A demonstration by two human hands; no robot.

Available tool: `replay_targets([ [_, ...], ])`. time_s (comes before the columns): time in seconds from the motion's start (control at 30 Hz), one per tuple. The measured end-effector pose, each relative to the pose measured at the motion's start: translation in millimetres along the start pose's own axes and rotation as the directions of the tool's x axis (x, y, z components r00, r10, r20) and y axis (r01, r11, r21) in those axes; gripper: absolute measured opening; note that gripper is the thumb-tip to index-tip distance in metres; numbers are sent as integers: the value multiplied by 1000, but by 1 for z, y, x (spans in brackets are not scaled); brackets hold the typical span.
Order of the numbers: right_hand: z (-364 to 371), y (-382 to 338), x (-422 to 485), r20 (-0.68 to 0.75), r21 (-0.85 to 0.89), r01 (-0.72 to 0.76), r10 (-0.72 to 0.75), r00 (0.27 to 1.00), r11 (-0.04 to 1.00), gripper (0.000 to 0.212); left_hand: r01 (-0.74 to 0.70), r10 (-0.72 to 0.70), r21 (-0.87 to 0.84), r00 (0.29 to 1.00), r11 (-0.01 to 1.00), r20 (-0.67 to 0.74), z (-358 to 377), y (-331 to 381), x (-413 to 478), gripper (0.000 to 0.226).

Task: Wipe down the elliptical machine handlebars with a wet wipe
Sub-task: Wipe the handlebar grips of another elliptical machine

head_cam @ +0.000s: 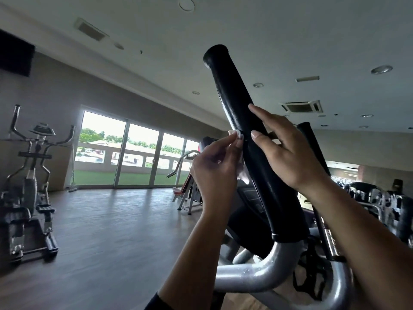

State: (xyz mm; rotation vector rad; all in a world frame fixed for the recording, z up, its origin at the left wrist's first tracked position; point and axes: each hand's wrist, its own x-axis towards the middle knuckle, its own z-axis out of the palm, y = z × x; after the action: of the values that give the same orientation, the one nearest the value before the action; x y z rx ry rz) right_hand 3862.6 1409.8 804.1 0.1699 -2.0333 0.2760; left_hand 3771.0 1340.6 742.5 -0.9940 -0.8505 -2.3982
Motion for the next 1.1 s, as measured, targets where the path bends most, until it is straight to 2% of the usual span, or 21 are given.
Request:
replay_targets([
  [0.2,0,-4,16,-9,15,-26,26,1000,1000,46,39,-44,-50,994,998,-99,14,6,33,20],
  [0.27,2,-4,21,-4,9,-11,11,1000,1000,46,37,-45,-88,995,995,-87,17,2,34,18],
  [0.43,4,-5,26,-7,1,6,-6,1000,1000,46,82,-75,-192,996,978,44,4,-10,29,17],
  [0.6,6,-9,29,-7,-18,-7,7,1000,1000,47,120,-139,-235,988,965,-66,16,-7,63,23],
  [0.83,7,-10,35,-25,-47,3,-5,1000,999,49,171,-166,-336,985,926,44,13,-16,53,18],
  [1.0,9,-10,45,-30,-45,-19,18,999,999,49,167,-196,-317,979,934,-61,20,-13,88,16],
  [1.1,12,-11,51,-36,-35,-14,12,999,999,49,167,-190,-346,981,923,-31,25,-14,94,11],
])
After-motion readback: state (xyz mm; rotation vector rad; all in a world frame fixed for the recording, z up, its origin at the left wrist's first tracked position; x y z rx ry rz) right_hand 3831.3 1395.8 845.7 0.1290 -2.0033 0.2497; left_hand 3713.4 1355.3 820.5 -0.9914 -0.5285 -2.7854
